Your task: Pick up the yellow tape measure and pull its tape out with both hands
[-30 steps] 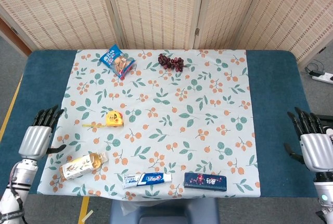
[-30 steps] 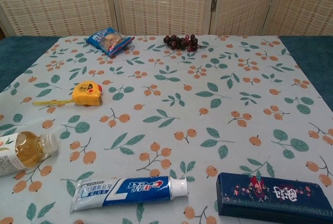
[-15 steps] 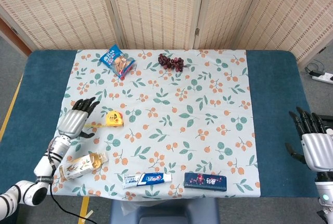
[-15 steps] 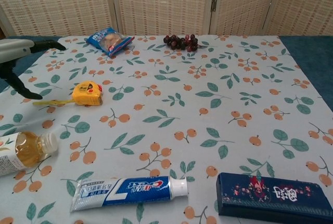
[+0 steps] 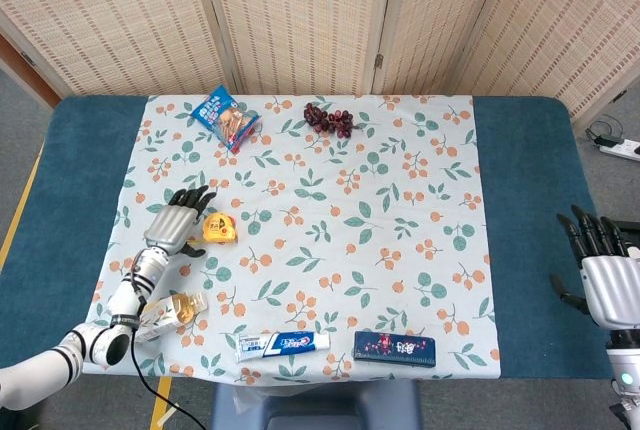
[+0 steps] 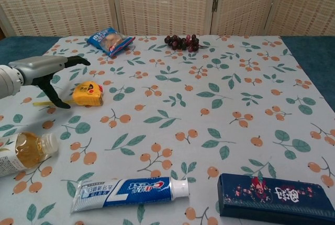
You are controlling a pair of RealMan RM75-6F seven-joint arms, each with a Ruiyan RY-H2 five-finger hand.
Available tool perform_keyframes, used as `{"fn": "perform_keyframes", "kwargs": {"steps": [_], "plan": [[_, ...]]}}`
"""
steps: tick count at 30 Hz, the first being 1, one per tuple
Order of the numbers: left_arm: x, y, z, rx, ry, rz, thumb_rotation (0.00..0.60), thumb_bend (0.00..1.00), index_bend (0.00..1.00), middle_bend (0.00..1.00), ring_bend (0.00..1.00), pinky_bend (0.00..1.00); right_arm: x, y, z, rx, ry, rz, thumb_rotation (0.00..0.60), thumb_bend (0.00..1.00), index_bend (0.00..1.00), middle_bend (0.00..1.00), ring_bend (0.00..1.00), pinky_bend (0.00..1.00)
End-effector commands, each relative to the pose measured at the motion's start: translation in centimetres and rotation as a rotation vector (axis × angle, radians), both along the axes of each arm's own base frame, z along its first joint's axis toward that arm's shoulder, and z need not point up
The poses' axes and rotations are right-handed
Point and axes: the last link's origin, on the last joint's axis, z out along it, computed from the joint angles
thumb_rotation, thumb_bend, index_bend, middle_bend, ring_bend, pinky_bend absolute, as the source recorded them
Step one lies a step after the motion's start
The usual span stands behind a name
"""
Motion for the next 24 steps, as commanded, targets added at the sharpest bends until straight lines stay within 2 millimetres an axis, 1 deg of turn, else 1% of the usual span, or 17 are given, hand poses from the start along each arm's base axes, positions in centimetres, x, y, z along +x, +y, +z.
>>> {"fn": "perform_keyframes", "kwargs": {"steps": [1,5,8,14,18,24], "plan": [[0.6,0.7,-0.9,-0.008,-0.026,0.013,0.6,0.15,0.04,0.04,0.05,0.0,-0.1,0.0,0.0,-0.001,0.0,-0.004,0.6,0.37,0.0,0.0,0.04,0.0],[0.9,1.6,-1.4,-0.008,-0.025,0.023,0.6,0.15,0.04,0.04,0.05,0.0,-0.2,0.1,0.1,-0.003,-0.001,-0.007,0.6,0.37,0.0,0.0,0.04,0.0],[0.7,2.3,-1.4,0.007,-0.008,0.035,0.6,0.15,0.05,0.05,0.06,0.0,-0.3,0.3,0.2,-0.007,-0.001,-0.011,0.6,0.37,0.0,0.0,0.04,0.0],[0.1,3.5,-1.0,0.024,-0.04,0.103,0.6,0.15,0.07,0.07,0.07,0.0,-0.6,0.4,0.2,-0.012,-0.006,-0.024,0.6,0.37,0.0,0.0,0.04,0.0],[0.2,3.5,-1.1,-0.001,-0.056,0.113,0.6,0.15,0.09,0.09,0.08,0.0,-0.7,0.5,0.1,-0.011,-0.009,-0.023,0.6,0.37,0.0,0.0,0.05,0.0],[0.8,3.1,-1.4,-0.043,-0.027,0.076,0.6,0.16,0.19,0.14,0.11,0.0,-0.9,0.5,0.1,-0.011,-0.012,-0.027,0.6,0.37,0.0,0.0,0.05,0.0]]}}
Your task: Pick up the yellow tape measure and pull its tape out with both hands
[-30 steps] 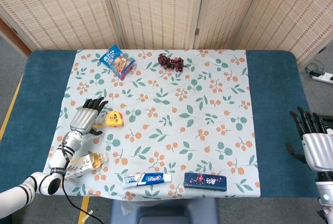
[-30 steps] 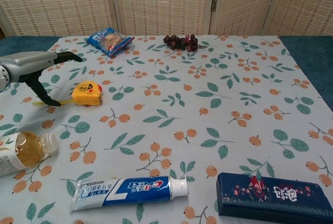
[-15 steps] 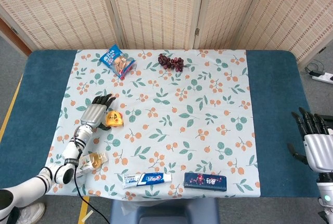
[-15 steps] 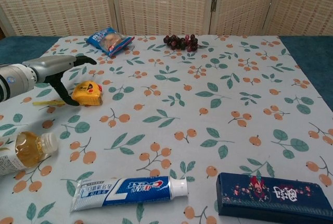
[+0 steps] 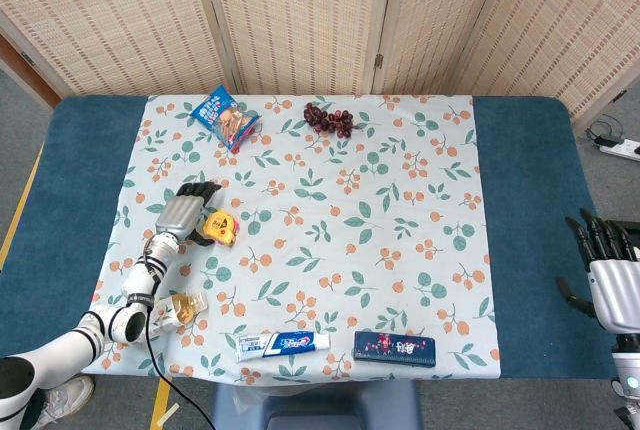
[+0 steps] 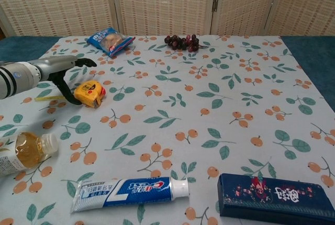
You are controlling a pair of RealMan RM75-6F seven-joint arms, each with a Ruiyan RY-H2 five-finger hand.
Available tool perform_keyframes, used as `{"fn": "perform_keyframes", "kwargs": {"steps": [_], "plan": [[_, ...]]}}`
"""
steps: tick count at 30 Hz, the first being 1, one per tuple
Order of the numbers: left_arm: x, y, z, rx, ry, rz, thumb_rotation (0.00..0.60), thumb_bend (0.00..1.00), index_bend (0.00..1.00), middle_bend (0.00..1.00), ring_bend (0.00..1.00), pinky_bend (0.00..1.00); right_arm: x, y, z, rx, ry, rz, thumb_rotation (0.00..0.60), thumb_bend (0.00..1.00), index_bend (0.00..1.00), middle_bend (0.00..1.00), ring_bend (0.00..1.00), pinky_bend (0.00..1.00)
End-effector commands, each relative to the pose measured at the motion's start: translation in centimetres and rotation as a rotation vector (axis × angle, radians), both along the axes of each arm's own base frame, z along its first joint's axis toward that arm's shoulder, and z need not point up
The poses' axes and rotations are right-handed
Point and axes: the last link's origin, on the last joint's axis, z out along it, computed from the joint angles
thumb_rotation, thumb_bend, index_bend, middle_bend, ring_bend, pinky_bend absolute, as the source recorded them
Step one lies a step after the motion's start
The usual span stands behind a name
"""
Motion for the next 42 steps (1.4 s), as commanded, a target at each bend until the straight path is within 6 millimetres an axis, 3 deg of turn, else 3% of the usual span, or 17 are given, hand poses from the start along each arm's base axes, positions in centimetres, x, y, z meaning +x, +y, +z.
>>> {"fn": "perform_keyframes", "kwargs": {"steps": [1,10,21,30,36,42], "plan": [[0.3,0.0,0.0,-0.011,0.017,-0.02,0.6,0.16,0.22,0.16,0.12,0.0,-0.1,0.1,0.0,0.0,0.0,-0.001,0.6,0.37,0.0,0.0,0.05,0.0],[1.0,0.3,-0.2,-0.017,0.051,-0.048,0.6,0.16,0.34,0.27,0.2,0.0,-0.4,0.5,0.0,-0.005,-0.007,-0.013,0.6,0.37,0.0,0.0,0.05,0.0],[1.7,0.2,-0.6,-0.023,0.066,-0.077,0.6,0.18,0.38,0.32,0.24,0.0,-0.5,0.6,0.0,-0.005,-0.011,-0.016,0.6,0.37,0.0,0.0,0.06,0.0],[1.8,0.3,-0.6,0.009,-0.01,-0.064,0.6,0.25,0.57,0.51,0.42,0.02,-0.4,0.5,0.0,-0.007,-0.013,-0.006,0.6,0.37,0.0,0.0,0.08,0.0],[3.1,0.1,0.0,0.013,-0.173,-0.013,0.6,0.3,0.62,0.58,0.47,0.05,1.4,-0.7,-0.7,0.033,-0.046,0.06,0.6,0.37,0.0,0.02,0.09,0.0],[6.0,-0.6,0.8,0.031,-0.304,-0.021,0.6,0.34,0.62,0.58,0.48,0.08,6.2,-3.6,-2.6,0.122,-0.144,0.217,0.6,0.36,0.0,0.04,0.1,0.0]]}}
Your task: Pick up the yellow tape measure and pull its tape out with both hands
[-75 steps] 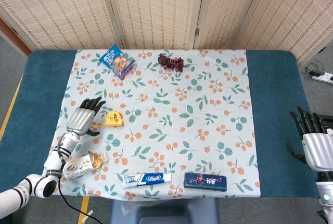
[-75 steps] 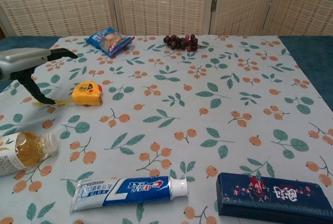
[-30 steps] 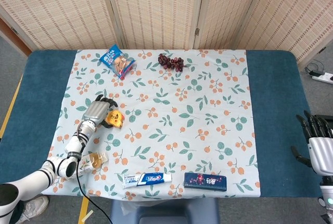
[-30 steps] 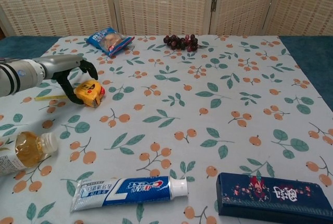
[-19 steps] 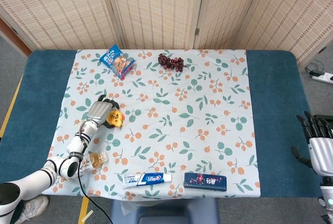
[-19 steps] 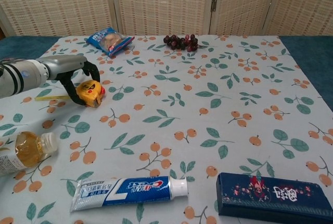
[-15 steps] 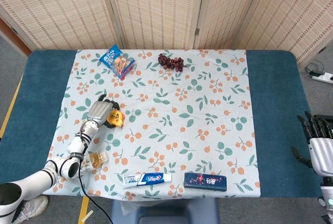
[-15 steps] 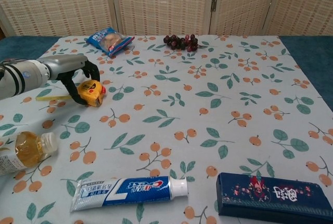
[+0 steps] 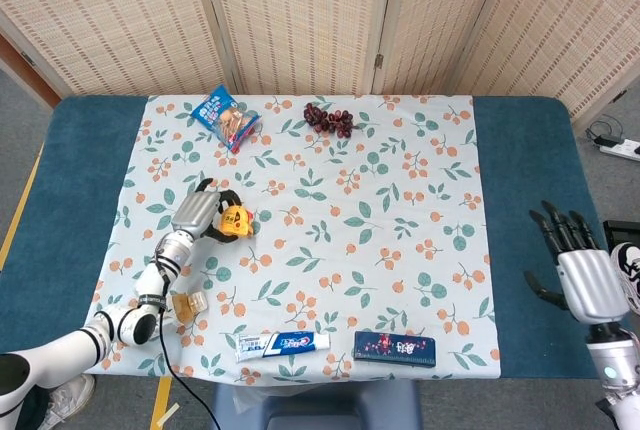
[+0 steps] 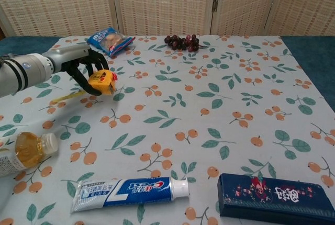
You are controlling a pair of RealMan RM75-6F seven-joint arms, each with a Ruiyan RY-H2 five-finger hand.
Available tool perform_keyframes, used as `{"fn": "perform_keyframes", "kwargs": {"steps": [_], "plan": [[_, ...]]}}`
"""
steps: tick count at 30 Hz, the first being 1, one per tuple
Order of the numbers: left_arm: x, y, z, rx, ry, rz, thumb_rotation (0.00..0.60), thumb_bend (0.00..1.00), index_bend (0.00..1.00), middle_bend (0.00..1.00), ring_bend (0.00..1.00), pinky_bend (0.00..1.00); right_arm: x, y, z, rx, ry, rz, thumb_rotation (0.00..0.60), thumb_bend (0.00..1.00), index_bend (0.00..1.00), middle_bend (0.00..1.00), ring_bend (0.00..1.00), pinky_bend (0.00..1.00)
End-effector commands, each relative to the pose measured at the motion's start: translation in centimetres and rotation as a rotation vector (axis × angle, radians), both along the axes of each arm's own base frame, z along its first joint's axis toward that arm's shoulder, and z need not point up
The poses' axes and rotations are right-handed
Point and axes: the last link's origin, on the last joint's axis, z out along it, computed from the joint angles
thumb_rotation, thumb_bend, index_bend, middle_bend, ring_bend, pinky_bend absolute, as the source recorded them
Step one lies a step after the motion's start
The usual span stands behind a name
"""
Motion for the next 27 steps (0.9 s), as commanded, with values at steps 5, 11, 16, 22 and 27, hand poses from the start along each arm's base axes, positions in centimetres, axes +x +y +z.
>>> {"fn": "perform_keyframes", "kwargs": {"steps": [5,11,16,22,27], "plan": [[5.0,-0.8,1.3,0.013,-0.167,-0.005,0.6,0.35,0.63,0.59,0.48,0.08,7.2,-4.4,-3.8,0.129,-0.138,0.18,0.6,0.36,0.0,0.04,0.1,0.0],[8.7,-1.4,1.8,0.019,-0.266,-0.012,0.6,0.36,0.63,0.6,0.5,0.1,11.5,-6.3,-7.3,0.205,-0.224,0.237,0.6,0.36,0.01,0.04,0.09,0.0],[11.9,-1.9,1.8,0.028,-0.307,-0.03,0.6,0.37,0.64,0.6,0.51,0.1,14.8,-7.7,-10.1,0.242,-0.277,0.258,0.6,0.36,0.01,0.04,0.1,0.0],[14.6,-2.5,1.8,0.019,-0.341,-0.035,0.6,0.38,0.64,0.62,0.53,0.1,17.0,-9.1,-11.7,0.236,-0.308,0.274,0.6,0.36,0.01,0.04,0.09,0.0],[15.7,-3.1,1.2,0.008,-0.346,-0.025,0.6,0.39,0.64,0.62,0.53,0.1,18.2,-9.6,-12.6,0.214,-0.312,0.289,0.6,0.36,0.01,0.03,0.08,0.0]]}}
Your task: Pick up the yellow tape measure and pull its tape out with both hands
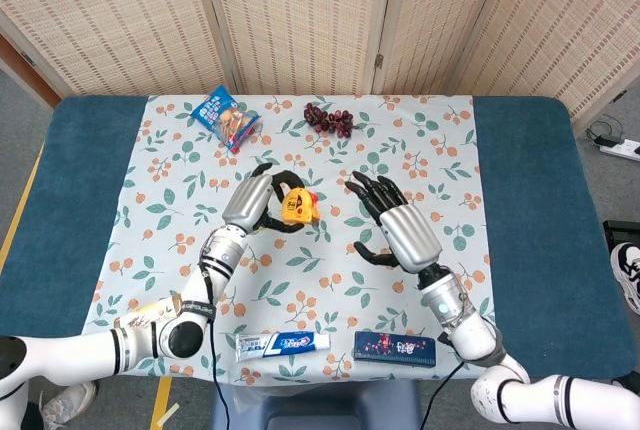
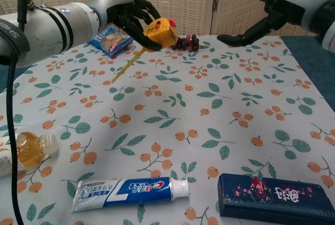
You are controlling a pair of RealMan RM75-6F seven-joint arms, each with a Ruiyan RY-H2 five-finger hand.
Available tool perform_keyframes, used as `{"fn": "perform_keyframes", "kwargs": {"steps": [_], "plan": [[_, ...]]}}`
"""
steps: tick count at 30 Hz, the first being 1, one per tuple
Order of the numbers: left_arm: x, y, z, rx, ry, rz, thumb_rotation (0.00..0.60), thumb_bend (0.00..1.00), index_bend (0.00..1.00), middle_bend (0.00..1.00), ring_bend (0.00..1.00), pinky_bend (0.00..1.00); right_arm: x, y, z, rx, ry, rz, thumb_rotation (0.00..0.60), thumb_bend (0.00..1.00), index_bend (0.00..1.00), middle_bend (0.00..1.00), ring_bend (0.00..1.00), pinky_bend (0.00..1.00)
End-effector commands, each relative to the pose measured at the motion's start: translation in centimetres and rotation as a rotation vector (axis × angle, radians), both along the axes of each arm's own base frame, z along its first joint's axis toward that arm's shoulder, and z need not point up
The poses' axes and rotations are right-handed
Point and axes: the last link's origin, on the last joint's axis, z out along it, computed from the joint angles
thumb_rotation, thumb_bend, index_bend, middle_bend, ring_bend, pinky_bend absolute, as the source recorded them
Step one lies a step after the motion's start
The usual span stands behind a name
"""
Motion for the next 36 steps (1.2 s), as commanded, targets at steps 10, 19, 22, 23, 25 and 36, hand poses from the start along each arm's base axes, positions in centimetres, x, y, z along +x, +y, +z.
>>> {"fn": "perform_keyframes", "kwargs": {"steps": [10,19,22,23,25,36], "plan": [[2.0,-1.0,-1.1,-0.025,-0.019,0.01,0.6,0.39,0.64,0.62,0.53,0.1,1.4,-1.0,-1.7,-0.014,-0.004,0.004,0.6,0.36,0.01,0.01,0.05,0.0],[2.7,-1.1,-1.0,-0.039,-0.052,0.029,0.6,0.4,0.65,0.63,0.54,0.1,1.9,-1.2,-2.5,-0.012,-0.002,0.011,0.6,0.36,0.01,0.0,0.05,0.0],[2.9,-1.2,-0.9,-0.041,-0.058,0.027,0.6,0.4,0.65,0.64,0.54,0.1,2.2,-1.3,-2.7,-0.023,-0.001,0.015,0.6,0.36,0.01,0.0,0.05,0.0],[3.0,-1.2,-0.9,-0.041,-0.059,0.026,0.6,0.4,0.65,0.64,0.55,0.1,2.3,-1.3,-2.7,-0.023,-0.002,0.016,0.6,0.36,0.01,0.0,0.05,0.0],[3.1,-1.3,-0.9,-0.04,-0.06,0.025,0.6,0.4,0.65,0.64,0.55,0.1,2.4,-1.3,-2.8,-0.023,-0.005,0.016,0.6,0.36,0.01,0.0,0.05,0.0],[3.2,-1.4,-0.8,-0.037,-0.057,0.029,0.6,0.4,0.65,0.64,0.55,0.1,2.8,-1.6,-2.9,-0.041,-0.004,0.017,0.6,0.36,0.01,0.01,0.06,0.0]]}}
